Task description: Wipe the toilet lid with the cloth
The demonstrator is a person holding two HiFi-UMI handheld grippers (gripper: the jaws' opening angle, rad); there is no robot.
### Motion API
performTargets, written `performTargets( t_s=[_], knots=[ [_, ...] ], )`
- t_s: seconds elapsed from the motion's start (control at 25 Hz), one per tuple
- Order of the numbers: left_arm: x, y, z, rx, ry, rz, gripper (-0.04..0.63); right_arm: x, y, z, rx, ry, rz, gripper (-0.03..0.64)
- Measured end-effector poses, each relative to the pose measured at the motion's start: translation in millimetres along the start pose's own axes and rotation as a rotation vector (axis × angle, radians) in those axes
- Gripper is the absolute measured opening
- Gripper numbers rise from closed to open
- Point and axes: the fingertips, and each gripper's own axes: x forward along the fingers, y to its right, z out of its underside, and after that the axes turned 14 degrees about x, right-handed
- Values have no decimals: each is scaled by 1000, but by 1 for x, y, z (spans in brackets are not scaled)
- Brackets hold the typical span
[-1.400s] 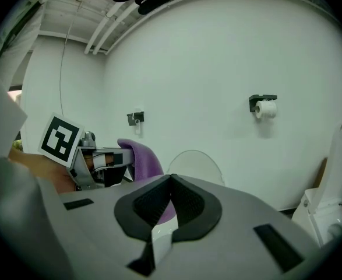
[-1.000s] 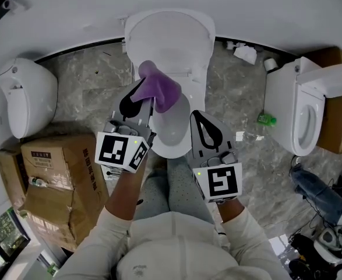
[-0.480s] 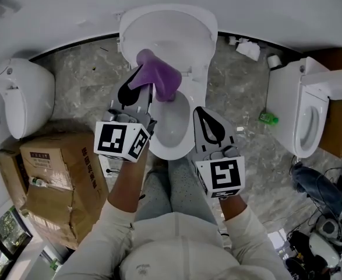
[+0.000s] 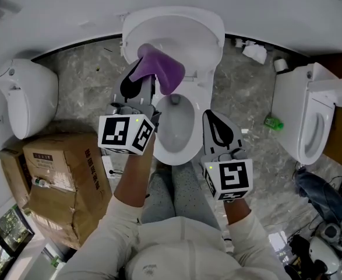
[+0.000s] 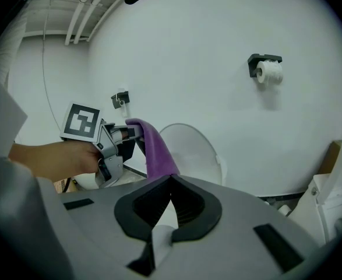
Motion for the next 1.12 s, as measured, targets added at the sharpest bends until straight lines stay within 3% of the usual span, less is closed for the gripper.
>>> performTargets(
  t_s=[0.36,0.72,0.84,1.12],
  knots=[
    [52,-50,17,24,69,-246,20,-6,26,23,5,-44,45,17],
    [107,-31,29,67,115,-306,20,-23,52,47,46,-62,108,17],
    [118,-8,33,79,120,-248,18,-17,55,48,49,-56,104,17],
    [145,67,41,168,136,12,17,13,49,44,38,-30,77,17]
  ],
)
